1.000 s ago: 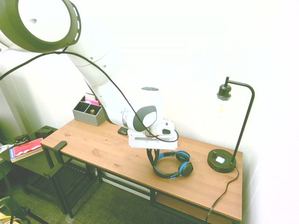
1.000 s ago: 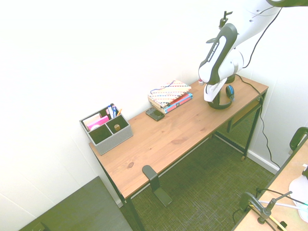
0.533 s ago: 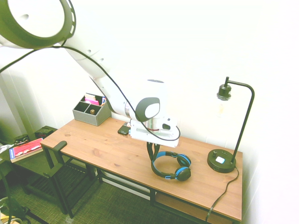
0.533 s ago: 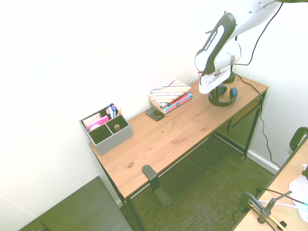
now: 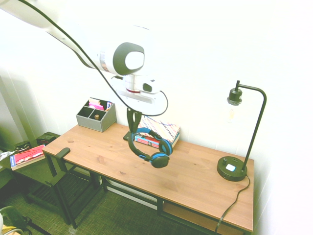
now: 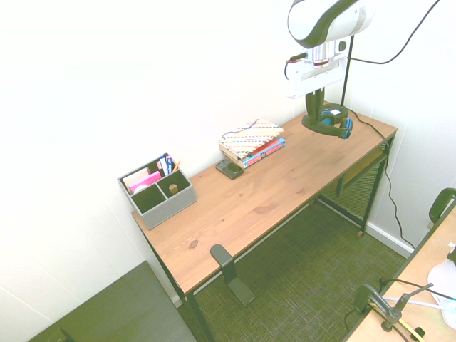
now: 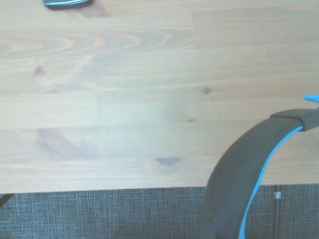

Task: Hang the headphone

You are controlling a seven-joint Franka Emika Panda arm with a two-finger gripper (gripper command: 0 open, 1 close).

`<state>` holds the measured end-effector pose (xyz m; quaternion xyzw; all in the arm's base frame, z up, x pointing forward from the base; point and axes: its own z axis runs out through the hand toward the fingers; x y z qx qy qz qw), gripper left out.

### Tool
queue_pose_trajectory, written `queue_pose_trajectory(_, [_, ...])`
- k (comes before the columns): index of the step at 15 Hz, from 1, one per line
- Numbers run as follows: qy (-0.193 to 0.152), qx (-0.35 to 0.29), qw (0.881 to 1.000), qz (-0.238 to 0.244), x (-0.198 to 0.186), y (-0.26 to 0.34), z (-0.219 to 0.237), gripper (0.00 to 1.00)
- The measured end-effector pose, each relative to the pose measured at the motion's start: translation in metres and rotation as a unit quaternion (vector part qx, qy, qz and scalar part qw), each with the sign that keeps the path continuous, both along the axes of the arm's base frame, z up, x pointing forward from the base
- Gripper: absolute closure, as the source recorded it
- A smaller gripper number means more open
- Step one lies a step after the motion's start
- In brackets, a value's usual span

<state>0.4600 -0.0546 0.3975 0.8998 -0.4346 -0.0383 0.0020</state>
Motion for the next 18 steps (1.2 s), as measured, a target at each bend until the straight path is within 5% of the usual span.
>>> queue_pose_trajectory(6, [-0.001,-0.027,1.0,0.015,-0.141,0.194,-0.033,1.0])
queue_pose_trajectory(10, [-0.047,-0.022,0.998,0.026,-0.22,0.313,-0.042,1.0])
queue_pose_trajectory(14, [-0.067,-0.003,0.997,0.032,-0.223,0.352,-0.1,1.0])
queue_pose_trajectory(18, [-0.047,-0.003,0.998,0.029,-0.195,0.361,-0.159,1.0])
